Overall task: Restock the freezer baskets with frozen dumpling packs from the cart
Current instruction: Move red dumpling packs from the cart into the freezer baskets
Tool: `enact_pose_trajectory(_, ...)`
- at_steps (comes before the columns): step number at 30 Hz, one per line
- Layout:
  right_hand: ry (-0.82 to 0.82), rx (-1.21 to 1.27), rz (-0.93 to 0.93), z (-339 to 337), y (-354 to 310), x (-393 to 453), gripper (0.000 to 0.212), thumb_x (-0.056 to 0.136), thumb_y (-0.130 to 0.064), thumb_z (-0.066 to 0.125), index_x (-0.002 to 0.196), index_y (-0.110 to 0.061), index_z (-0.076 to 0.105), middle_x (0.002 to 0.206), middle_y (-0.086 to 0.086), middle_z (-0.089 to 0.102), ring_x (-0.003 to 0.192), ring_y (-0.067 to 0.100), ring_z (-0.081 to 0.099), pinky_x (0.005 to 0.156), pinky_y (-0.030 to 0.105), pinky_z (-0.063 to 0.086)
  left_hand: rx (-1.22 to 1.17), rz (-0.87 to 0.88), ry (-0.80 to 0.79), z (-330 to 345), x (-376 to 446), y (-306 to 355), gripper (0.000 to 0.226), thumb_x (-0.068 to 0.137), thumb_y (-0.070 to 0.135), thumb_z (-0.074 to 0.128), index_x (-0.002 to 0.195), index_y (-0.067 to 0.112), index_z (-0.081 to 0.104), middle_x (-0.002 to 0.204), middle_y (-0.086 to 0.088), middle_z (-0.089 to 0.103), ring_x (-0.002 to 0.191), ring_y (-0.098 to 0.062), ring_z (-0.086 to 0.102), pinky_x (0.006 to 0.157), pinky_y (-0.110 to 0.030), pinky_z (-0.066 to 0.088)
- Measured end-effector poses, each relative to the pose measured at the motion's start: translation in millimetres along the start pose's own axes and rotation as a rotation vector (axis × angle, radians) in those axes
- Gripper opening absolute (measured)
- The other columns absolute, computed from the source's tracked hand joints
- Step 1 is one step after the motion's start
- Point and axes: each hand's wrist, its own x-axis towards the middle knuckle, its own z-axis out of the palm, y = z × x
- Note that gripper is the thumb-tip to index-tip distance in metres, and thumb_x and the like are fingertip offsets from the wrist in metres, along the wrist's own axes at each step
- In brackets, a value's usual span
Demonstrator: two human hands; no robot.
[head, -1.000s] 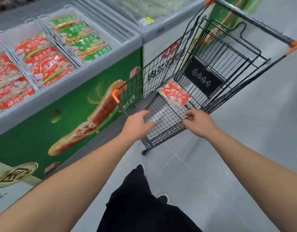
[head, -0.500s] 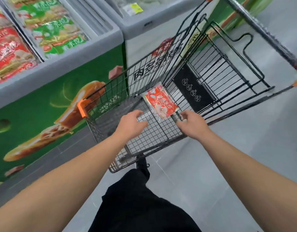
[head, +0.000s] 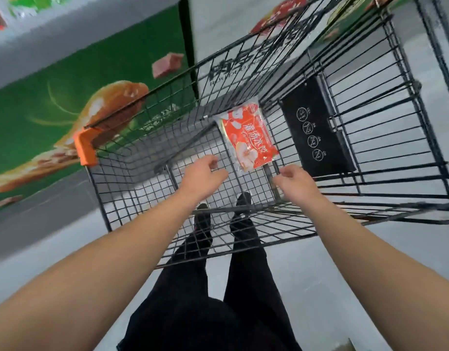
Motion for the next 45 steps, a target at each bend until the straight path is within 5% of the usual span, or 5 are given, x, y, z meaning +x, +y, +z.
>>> enact_pose_trajectory(14,-0.232,0.359,0.359,65,62,202,0.019,0.092,-0.019,0.061,0.08,-0.016,0.047,0.086,0.002,0.058,0.088,0.024,0.058,0.089,0.039,0.053,-0.419,-0.451,0.155,110,166,-29,0.043,0.074,0.032,0.069,0.113,0.018,0.062,0.107,-0.004,0.069,0.101,-0.027,0.069,0.09,-0.044,0.058)
enact_pose_trajectory(21,-0.014,0.761,0.555,100,70,272,0.016,0.09,-0.012,0.065,0.106,-0.009,0.063,0.081,0.006,0.066,0.063,0.015,0.061,0.053,0.022,0.053,-0.607,-0.514,0.193,141,231,-41,0.063,0.06,0.03,0.068,0.12,0.011,0.064,0.093,-0.001,0.072,0.086,-0.02,0.07,0.086,-0.041,0.06)
enact_pose_trajectory(25,-0.01,0.911,0.612,103,67,281,0.008,0.095,-0.008,0.056,0.095,-0.011,0.063,0.074,0.005,0.064,0.058,0.012,0.054,0.053,0.021,0.049,-0.591,-0.515,0.249,151,260,-46,0.015,0.071,0.019,0.071,0.076,0.008,0.061,0.067,-0.011,0.055,0.053,-0.022,0.056,0.064,-0.039,0.056)
enact_pose_trajectory(39,0.046,0.47,0.454,108,89,245,0.025,0.093,-0.017,0.055,0.068,-0.021,0.056,0.062,-0.007,0.057,0.053,0.01,0.044,0.054,0.025,0.036,-0.236,-0.675,0.014,150,156,-86,0.028,0.089,0.025,0.065,0.072,0.004,0.07,0.072,-0.01,0.073,0.069,-0.026,0.07,0.076,-0.041,0.061)
enact_pose_trajectory(45,-0.004,0.376,0.464,118,99,250,0.011,0.09,-0.021,0.063,0.08,-0.018,0.062,0.087,0.0,0.067,0.073,0.015,0.056,0.069,0.03,0.049,-0.008,-0.406,0.439,114,188,-93,0.018,0.091,0.023,0.059,0.103,0.012,0.066,0.103,-0.003,0.068,0.098,-0.021,0.061,0.083,-0.024,0.043)
